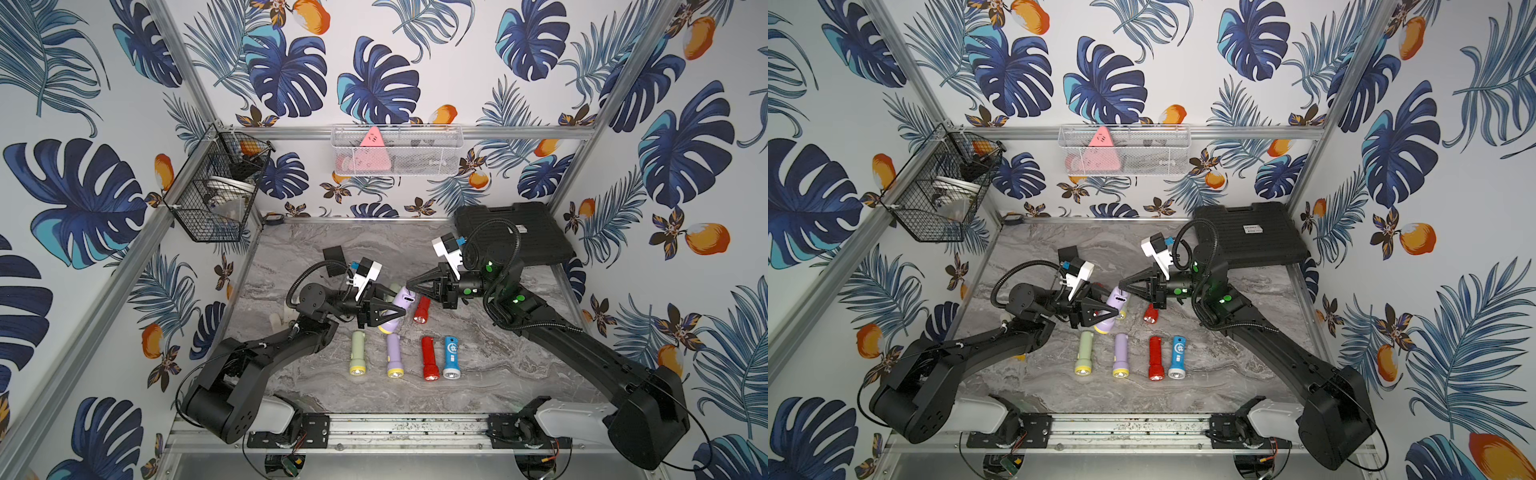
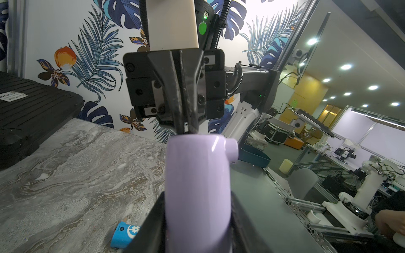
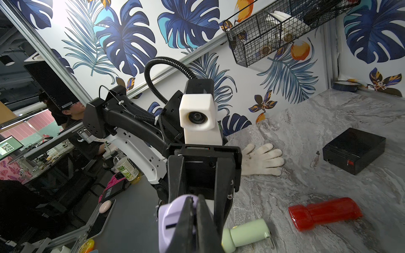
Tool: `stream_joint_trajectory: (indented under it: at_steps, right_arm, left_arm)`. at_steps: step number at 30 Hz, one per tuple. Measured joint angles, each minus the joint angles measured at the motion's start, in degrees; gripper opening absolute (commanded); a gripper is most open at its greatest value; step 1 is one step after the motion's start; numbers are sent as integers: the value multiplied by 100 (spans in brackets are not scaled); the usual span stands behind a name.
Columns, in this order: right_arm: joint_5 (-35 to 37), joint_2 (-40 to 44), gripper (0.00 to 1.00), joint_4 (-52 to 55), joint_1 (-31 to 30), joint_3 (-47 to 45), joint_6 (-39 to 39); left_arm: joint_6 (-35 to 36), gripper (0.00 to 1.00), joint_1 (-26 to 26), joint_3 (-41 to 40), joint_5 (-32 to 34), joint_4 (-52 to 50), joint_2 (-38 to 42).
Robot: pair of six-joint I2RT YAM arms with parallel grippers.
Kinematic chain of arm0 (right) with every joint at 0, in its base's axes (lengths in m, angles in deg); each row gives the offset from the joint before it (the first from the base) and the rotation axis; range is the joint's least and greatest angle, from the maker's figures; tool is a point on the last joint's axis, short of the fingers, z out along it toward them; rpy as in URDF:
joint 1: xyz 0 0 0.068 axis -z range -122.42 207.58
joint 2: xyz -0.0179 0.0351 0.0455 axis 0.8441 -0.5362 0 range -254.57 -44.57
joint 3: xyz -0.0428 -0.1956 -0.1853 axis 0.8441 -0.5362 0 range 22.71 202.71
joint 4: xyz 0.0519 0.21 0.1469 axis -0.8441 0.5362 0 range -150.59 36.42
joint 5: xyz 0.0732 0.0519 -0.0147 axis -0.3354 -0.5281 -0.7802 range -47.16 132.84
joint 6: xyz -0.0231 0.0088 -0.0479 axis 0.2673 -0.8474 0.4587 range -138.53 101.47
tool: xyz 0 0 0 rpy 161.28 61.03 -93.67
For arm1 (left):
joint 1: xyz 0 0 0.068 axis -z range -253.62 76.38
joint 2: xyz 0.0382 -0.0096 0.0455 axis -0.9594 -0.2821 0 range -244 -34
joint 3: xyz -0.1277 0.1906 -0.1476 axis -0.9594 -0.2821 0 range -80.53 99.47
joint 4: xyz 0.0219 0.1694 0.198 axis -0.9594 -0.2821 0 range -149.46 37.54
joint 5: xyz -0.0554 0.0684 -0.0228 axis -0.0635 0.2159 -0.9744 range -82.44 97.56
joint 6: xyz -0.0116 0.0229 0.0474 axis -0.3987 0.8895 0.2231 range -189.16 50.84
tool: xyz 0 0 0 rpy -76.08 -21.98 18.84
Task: Close the plug at the bottom of the flashlight
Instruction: Close the plug of the flashlight, then place the flashlight at the center of the board.
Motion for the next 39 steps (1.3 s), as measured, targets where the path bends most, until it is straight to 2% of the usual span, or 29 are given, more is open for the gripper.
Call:
stream_joint_trajectory:
  at_steps: [7,11,14,21,23,30,35,39]
  right_arm:
    - [256,149,10,553,-11,170,315]
    - [686,310,27,901,-24,192,433]
    - [1054,450,31,1008,-26,136,433]
    - [2673,564,46,1578,7,17,426]
    - [3018,579,48,1665,9,7,424]
    - [4105,588,67,1816,15,-55,393]
    - [4859,669,73,2046,35,-223,365]
    - [5123,693,75,2107,46,-317,358]
  left_arm:
    - [0,0,7,0,81,-7,13]
    - [-4,0,11,2,129,-7,28]
    - [-4,0,17,2,212,-7,33]
    - [28,0,39,33,251,516,81]
    - [28,0,39,33,254,555,74]
    - [186,0,55,-7,387,584,74]
    - [743,0,70,-85,603,-74,282]
    - [1749,0,179,-26,988,-1521,767]
